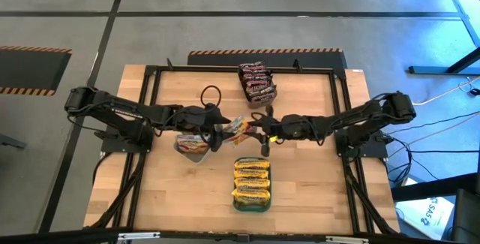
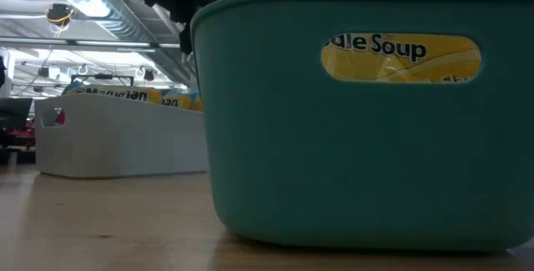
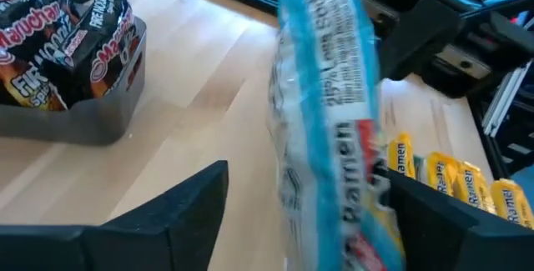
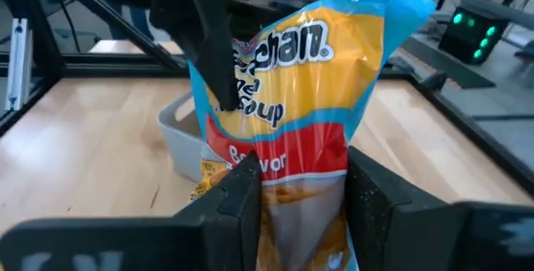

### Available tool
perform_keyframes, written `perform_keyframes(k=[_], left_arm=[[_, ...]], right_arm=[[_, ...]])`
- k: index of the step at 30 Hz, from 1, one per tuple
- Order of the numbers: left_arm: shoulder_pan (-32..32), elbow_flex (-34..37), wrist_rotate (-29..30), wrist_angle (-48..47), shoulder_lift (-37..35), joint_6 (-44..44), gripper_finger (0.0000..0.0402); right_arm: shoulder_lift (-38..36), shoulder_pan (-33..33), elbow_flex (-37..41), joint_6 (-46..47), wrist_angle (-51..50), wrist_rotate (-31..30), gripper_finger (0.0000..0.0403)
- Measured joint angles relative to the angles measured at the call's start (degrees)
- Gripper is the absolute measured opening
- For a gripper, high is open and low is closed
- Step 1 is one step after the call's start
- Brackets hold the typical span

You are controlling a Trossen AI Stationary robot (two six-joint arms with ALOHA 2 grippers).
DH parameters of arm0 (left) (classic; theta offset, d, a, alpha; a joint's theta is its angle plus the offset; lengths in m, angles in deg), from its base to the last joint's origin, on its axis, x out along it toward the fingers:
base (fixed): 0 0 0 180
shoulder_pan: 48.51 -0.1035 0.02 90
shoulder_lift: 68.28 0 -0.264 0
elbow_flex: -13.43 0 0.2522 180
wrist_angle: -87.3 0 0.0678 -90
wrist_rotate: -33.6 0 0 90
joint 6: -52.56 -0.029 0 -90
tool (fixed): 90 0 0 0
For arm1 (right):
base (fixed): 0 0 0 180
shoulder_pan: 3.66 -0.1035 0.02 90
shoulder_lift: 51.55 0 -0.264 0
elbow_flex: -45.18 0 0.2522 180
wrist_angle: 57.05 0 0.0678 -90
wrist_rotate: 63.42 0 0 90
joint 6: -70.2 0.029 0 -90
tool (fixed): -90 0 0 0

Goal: Sort Maruchan noodles
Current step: Put the blue noodle pack into the white bin

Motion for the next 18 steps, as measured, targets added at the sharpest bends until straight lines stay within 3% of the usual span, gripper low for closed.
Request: perform_keyframes(k=[5,9,15,18], left_arm=[[0.0,0.0,-0.2,2.2,0.4,0.1,0.0283],[0.2,0.0,-0.1,2.6,0.4,-0.1,0.0269],[0.2,0.0,-1.7,2.7,0.4,-1.4,0.0184],[0.2,0.0,-3.4,2.6,0.3,-4.1,0.0134]], right_arm=[[1.4,0.0,-3.1,-1.7,0.0,1.3,0.0115],[2.4,0.0,-5.0,-3.0,-0.5,1.4,0.0115],[2.5,0.1,-5.4,-0.3,-0.3,0.3,0.0117],[2.3,0.0,-5.5,1.3,-0.7,0.0,0.0137]])
